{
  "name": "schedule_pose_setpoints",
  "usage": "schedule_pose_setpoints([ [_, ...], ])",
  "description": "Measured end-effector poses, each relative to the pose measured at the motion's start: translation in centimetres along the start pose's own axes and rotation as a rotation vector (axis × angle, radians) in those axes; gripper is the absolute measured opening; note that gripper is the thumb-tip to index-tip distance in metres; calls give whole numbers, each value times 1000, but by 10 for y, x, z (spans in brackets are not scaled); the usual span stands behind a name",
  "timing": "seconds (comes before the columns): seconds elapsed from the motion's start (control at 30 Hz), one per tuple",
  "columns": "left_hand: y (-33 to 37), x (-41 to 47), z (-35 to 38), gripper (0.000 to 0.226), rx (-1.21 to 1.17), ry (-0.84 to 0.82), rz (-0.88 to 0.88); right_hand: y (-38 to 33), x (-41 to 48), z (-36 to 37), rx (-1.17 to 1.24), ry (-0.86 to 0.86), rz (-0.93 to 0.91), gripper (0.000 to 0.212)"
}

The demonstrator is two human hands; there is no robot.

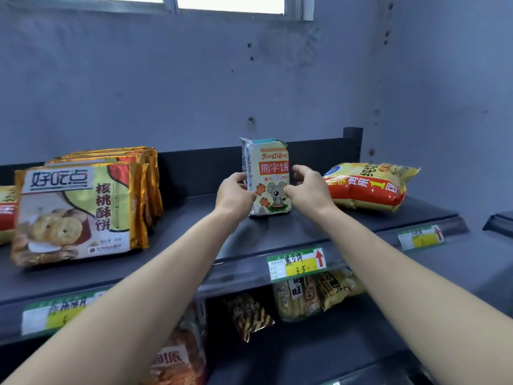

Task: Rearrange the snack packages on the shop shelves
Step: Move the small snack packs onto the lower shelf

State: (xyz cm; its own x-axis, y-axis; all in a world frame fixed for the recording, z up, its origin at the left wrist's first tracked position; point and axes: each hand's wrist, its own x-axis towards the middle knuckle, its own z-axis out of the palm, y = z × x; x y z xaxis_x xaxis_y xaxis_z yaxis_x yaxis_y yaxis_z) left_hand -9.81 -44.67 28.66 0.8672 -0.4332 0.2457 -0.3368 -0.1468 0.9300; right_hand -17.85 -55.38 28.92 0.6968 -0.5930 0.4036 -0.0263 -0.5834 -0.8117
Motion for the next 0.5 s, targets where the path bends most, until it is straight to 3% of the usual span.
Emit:
schedule_pose_setpoints([
  [0.1, 6, -19, -5, 38, 28, 63, 38, -4, -15, 1, 80, -38, -50, 40],
  [0.3, 8, -73, -33, 31, 79, 186, 137, -20, -71, 10, 274, -360, -131, 19],
  [0.5, -15, -148, -81, 24, 141, 295, 97, -18, -138, 57, 208, -675, -238, 22],
])
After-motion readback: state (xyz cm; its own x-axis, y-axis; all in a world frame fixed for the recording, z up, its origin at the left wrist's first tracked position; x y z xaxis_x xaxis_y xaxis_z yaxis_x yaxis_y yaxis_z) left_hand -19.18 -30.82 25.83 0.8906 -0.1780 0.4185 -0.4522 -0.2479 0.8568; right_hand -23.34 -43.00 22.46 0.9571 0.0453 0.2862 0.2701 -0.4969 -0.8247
